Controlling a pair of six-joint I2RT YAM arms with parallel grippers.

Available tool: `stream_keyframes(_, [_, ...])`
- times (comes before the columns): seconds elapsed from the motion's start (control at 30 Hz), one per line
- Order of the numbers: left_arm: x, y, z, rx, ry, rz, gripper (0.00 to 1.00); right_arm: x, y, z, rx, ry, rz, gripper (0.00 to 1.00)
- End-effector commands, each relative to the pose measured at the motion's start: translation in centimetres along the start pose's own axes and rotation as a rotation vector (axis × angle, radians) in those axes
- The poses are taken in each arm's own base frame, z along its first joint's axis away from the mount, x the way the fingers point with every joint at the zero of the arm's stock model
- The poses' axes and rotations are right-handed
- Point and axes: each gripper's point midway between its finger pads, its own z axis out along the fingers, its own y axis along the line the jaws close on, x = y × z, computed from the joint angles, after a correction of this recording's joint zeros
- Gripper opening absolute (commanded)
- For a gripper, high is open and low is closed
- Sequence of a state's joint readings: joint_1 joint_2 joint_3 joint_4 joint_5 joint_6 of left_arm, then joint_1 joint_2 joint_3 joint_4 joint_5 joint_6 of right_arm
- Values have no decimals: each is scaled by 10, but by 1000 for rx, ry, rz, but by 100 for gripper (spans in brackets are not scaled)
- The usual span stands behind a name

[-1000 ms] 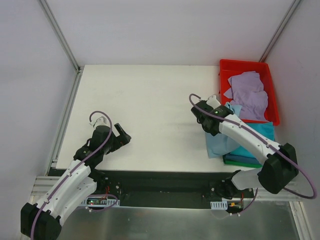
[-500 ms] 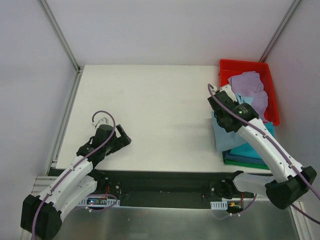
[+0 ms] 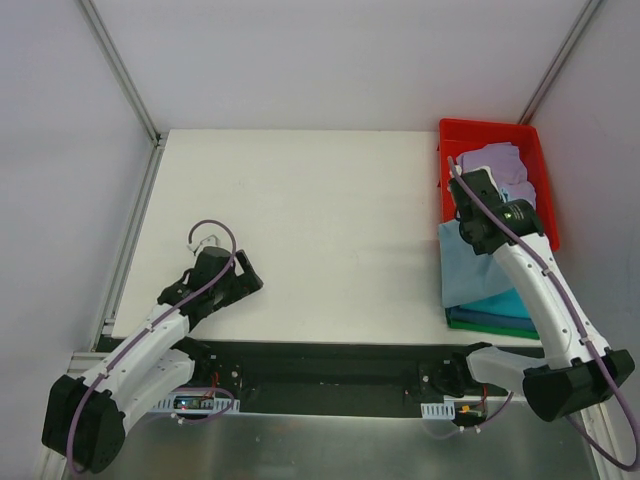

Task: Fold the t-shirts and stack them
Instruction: Put the neatly folded tshirt into the corner of the board with the right arm

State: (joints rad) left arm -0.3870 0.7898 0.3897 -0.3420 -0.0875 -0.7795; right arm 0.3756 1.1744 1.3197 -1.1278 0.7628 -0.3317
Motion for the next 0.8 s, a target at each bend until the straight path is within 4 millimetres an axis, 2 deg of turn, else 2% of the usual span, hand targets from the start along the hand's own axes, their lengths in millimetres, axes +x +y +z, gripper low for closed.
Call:
stream_keyframes(0.0, [-9, -11, -4, 21, -13, 26, 99, 18, -15, 10, 32, 87, -28, 0])
stream_keyframes(0.1, [-10, -10, -4, 18, -12, 33, 99, 19, -18, 19, 47, 120, -23, 0])
stream_keyframes(0.2, [-10, -10, -5, 19, -15, 38, 99, 14, -22, 18, 43, 111, 10, 0])
stream_keyframes(0.5, [-8, -11, -4, 24, -6, 38, 99, 0, -6, -11, -176, -26, 108, 0])
stream_keyframes(0.77, [-7, -12, -4, 26, 3, 37, 99, 1, -15, -27, -193, -42, 110, 0])
